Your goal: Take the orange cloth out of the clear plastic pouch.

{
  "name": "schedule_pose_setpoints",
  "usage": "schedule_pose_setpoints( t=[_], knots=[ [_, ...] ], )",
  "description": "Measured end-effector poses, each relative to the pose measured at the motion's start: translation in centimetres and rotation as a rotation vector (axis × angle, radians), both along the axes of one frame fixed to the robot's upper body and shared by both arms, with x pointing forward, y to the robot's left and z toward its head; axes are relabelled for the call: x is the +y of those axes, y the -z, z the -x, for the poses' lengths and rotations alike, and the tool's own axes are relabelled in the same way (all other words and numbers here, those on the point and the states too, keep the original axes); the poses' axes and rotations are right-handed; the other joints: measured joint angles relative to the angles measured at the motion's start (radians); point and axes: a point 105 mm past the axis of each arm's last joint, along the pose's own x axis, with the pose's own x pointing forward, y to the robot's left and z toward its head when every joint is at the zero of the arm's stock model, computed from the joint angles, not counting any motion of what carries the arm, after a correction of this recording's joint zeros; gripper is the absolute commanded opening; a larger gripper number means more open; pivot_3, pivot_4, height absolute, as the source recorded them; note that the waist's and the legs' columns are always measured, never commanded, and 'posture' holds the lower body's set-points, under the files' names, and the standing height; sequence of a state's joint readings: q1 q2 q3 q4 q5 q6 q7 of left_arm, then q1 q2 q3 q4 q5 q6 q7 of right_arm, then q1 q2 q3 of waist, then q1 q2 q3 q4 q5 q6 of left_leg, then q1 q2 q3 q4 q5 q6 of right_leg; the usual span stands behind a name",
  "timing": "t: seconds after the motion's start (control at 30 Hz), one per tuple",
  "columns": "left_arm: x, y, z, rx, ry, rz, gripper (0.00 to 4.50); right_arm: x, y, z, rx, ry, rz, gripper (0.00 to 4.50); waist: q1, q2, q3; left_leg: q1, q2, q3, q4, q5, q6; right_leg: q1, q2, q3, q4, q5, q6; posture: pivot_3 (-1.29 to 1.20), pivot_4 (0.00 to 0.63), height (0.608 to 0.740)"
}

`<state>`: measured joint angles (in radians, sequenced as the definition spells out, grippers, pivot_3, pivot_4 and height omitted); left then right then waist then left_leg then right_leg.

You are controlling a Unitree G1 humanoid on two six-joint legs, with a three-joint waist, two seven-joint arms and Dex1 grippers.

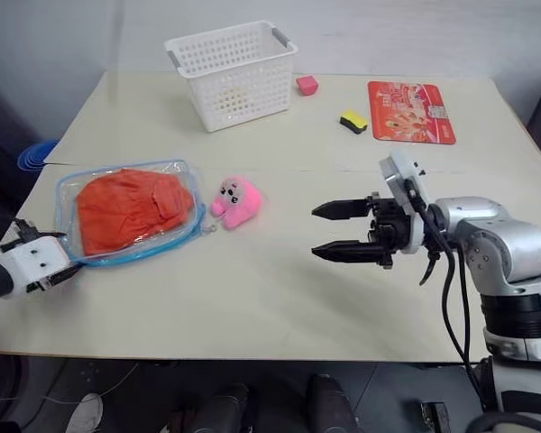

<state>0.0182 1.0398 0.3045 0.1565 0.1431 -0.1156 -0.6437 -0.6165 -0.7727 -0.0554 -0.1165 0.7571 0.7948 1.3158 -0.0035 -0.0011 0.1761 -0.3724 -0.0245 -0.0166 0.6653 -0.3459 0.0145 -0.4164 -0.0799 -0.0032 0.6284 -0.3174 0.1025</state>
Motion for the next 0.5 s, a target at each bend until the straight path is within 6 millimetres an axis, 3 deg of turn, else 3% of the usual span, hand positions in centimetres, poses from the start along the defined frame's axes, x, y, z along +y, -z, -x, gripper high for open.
schedule_pose_setpoints(
  t=[0.27,0.5],
  knots=[
    [-0.7,0.3,0.0,0.011,0.045,0.002,0.06,-0.1,0.2,0.0,0.011,0.015,-0.008,4.5,0.001,0.0,0.0,0.0,0.0,0.0,0.002,0.0,0.0,0.0,0.0,0.0,0.001,0.0,0.0,0.0,0.15,0.74],
    [-1.6,0.0,-1.1,-0.003,0.084,-0.015,0.02,-0.9,-0.1,0.1,-0.004,0.043,-0.009,4.5,0.003,0.0,0.0,0.0,0.0,0.0,0.002,0.001,0.0,0.0,0.0,0.0,0.002,0.0,0.0,0.0,0.15,0.74]
  ],
)
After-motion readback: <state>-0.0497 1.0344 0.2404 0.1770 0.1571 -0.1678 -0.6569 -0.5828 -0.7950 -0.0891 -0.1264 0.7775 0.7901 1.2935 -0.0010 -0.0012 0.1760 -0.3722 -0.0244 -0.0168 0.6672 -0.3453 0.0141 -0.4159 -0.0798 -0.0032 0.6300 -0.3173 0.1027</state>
